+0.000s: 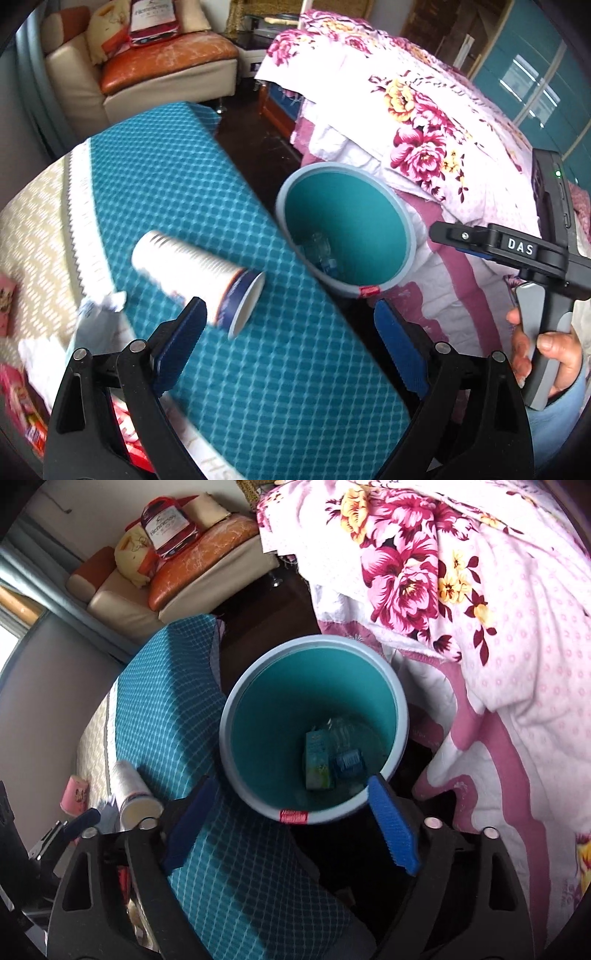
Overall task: Collect trash
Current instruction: 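Move the left tool back to the table and grasp the red cola can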
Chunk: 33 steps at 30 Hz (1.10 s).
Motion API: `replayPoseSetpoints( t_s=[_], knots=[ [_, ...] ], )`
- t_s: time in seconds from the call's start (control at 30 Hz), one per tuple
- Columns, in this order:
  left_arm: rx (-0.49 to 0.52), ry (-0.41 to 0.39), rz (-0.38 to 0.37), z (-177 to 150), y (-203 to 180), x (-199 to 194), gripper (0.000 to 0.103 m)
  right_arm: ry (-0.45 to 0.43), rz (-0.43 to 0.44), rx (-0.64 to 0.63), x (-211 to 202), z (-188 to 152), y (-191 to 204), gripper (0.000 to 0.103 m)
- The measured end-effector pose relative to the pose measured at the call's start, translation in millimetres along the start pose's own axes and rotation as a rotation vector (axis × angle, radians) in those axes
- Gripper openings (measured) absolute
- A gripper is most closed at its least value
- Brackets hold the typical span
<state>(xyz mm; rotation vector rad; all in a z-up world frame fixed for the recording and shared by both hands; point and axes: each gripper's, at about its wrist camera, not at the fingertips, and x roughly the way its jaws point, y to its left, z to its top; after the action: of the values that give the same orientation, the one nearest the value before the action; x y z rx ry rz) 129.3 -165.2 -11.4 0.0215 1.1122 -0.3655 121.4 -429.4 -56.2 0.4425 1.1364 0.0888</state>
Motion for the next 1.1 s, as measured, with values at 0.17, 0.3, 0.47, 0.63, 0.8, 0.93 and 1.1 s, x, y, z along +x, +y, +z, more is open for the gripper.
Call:
replayPoseSetpoints(
  t_s=[0.17,0.3,0.47,0.63,0.8,0.93,1.1],
  knots=[
    [-0.024,-0.01,0.024,-20.7,20.4,-20.9,0.092,0.024,0.003,-0.052,-5.8,-18.2,26.5,0.083],
    [-0.037,-0.011,0.051,-39.0,38.6,-34.8,0.092,0.033,0.008,-0.108,-9.9,-31.5,49.6,0.084],
    [-0.069,0.002,0.089,-65.7,65.9,-46.5,0.092,0.047,0.01,-0.152,-8.3,-47.3,74.6,0.084],
    [-0.108,0.019,0.106,-87.4,87.5,-49.7,0.092,0.054,-0.001,-0.214,-3.0,-64.9,93.4,0.084],
    [-0.132,0.062,0.122,-107.6,104.7,-40.7,0.092,0.07,-0.018,-0.281,1.2,-78.1,106.9,0.084],
    [-0.128,0.087,0.125,-115.6,109.2,-31.5,0.092,0.08,-0.019,-0.284,3.5,-80.6,111.1,0.084],
    [-0.087,0.101,0.157,-119.4,106.8,-21.7,0.092,0.098,-0.016,-0.289,8.5,-83.4,115.4,0.084]
  ],
)
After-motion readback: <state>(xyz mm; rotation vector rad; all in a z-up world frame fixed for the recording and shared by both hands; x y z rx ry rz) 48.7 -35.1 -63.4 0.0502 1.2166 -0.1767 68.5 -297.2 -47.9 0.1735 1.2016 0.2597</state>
